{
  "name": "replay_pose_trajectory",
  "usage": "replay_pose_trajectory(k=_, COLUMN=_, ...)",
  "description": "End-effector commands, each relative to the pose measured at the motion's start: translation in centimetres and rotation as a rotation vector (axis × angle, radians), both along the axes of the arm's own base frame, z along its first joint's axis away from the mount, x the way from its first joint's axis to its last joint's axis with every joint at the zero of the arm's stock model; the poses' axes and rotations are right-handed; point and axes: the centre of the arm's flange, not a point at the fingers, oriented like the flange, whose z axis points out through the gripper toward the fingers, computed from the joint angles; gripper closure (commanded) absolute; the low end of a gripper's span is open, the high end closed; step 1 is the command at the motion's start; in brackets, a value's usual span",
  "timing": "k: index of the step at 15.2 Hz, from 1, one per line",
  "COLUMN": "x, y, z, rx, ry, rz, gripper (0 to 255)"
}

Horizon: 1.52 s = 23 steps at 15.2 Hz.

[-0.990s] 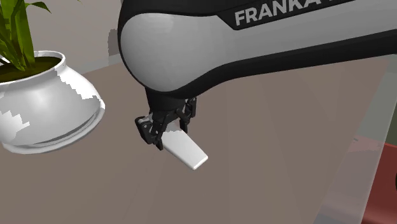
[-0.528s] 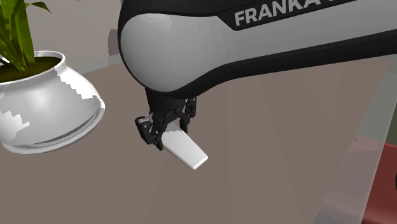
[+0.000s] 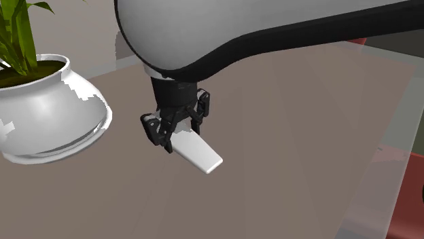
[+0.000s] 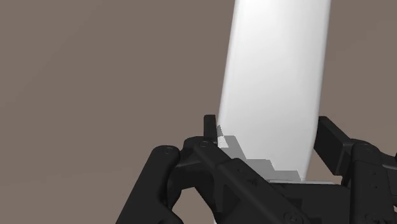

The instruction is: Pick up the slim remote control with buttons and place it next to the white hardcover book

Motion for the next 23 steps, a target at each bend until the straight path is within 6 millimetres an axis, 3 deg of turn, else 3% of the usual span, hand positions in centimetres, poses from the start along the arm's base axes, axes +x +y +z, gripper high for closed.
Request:
replay_pose_trajectory(k=1, x=0.0, y=-0.1, z=1.1, rx=0.000, ry=0.000, rz=0.000, gripper=255)
replay_pose_trajectory(k=13, x=0.0, y=-0.1, z=7.1, rx=0.000, ry=0.000, rz=0.000, gripper=255)
replay_pose_trajectory(k=23, x=-0.6, y=-13.3, z=7.2, rx=0.000, ry=0.000, rz=0.000, gripper=255)
